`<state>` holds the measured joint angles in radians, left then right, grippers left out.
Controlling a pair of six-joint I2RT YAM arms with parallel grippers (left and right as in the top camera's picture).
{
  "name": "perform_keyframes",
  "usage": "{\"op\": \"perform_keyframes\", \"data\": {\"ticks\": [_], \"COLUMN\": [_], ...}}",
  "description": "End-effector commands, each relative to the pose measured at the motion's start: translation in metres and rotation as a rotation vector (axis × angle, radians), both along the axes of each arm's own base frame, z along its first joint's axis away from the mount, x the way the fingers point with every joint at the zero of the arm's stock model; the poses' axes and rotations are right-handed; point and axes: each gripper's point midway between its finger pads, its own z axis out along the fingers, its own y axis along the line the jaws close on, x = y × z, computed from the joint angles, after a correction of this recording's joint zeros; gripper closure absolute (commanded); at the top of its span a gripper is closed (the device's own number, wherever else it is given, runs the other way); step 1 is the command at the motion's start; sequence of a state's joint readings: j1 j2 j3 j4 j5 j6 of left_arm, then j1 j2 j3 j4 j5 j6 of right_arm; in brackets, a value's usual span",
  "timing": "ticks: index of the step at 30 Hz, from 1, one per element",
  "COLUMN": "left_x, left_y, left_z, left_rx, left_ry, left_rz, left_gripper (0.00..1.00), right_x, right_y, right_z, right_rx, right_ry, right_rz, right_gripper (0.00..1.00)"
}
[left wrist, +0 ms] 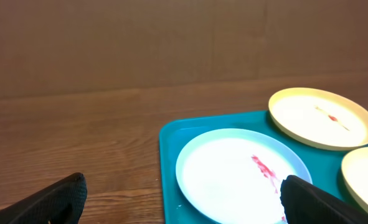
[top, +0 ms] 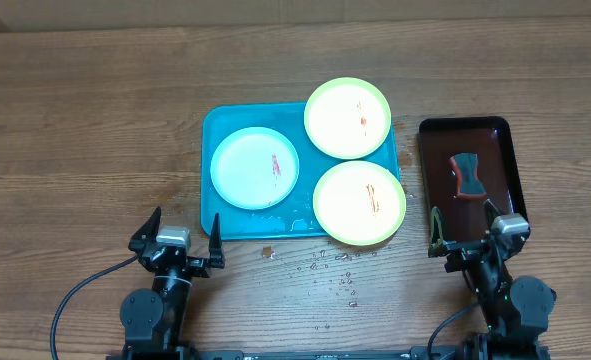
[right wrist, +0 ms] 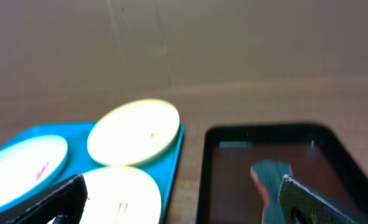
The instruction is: Clean dirty plates on tray and stack at the side
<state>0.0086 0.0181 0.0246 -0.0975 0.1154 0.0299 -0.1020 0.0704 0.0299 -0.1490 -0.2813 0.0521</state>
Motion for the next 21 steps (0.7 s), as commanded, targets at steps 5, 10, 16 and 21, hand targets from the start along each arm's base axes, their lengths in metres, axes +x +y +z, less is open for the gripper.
{"op": "perform_keyframes", "data": {"ticks": [5,10,16,21], "left_x": [0.003,0.014,0.04,0.064], "left_y": [-0.006,-0.014,-0.025,-0.029], "left_z": [0.03,0.045,0.067,0.08], "left_rx": [0.004,-0.004,-0.023,-0.041], "left_ry": [0.012,0.079,0.18,0.311], "left_rz": [-0.04,-0.083,-0.154,-0.178], "left_gripper": [0.0,0.0,0.0,0.0], "right_x": [0.005,0.013,0.024,0.032], "right_y": [0.003,0.002,0.002,0.004], "right_z": [0.032,0.052,0.077,0.094], "right_rx": [0.009,0.015,0.024,0.036], "right_ry": [0.028,0.086,0.163,0.238], "right_rz": [0.018,0.018,0.02,0.04], "right_gripper": [0.0,0.0,0.0,0.0]}}
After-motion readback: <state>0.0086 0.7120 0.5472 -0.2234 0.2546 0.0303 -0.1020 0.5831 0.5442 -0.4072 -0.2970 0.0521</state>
